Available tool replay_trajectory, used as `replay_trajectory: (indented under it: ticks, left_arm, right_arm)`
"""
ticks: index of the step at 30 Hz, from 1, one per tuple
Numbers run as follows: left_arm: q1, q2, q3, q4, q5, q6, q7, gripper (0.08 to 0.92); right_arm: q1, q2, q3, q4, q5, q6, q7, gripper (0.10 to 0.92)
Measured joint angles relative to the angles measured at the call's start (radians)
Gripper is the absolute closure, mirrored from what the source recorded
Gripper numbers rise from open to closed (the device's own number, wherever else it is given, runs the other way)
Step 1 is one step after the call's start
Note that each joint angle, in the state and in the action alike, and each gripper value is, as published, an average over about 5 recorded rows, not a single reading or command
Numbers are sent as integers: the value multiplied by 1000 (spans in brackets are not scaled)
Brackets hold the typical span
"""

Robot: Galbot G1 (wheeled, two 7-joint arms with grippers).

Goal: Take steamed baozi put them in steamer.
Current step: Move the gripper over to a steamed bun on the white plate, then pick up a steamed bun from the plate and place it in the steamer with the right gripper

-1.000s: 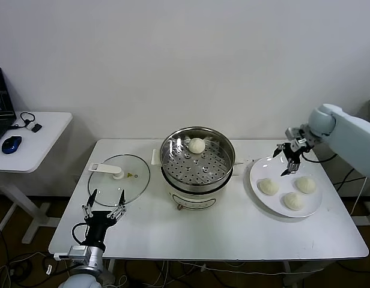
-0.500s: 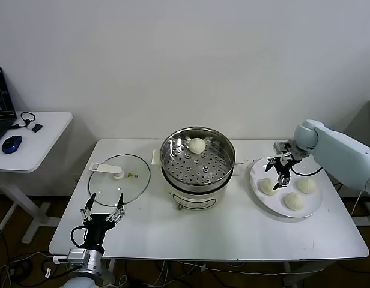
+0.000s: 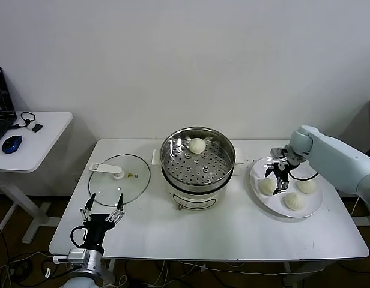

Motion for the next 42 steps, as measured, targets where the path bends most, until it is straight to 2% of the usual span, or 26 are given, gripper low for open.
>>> replay_trajectory:
  ticks: [8, 14, 24, 42]
  left_arm:
    - [1, 0, 0, 3, 1, 1, 0, 177]
    - [-1, -1, 1, 3, 2, 2, -1, 177]
    - [0, -2, 1, 4, 3, 2, -1, 177]
    - [2, -4, 7, 1, 9, 0, -6, 177]
  right_arm:
    - [-16, 14, 20, -22, -25, 5, -8, 214]
    - [-22, 17, 38, -31, -37, 9, -9, 300]
    - [-18, 6, 46, -16, -35, 9, -12, 338]
    - [217, -98, -106, 195, 141, -47, -25, 338]
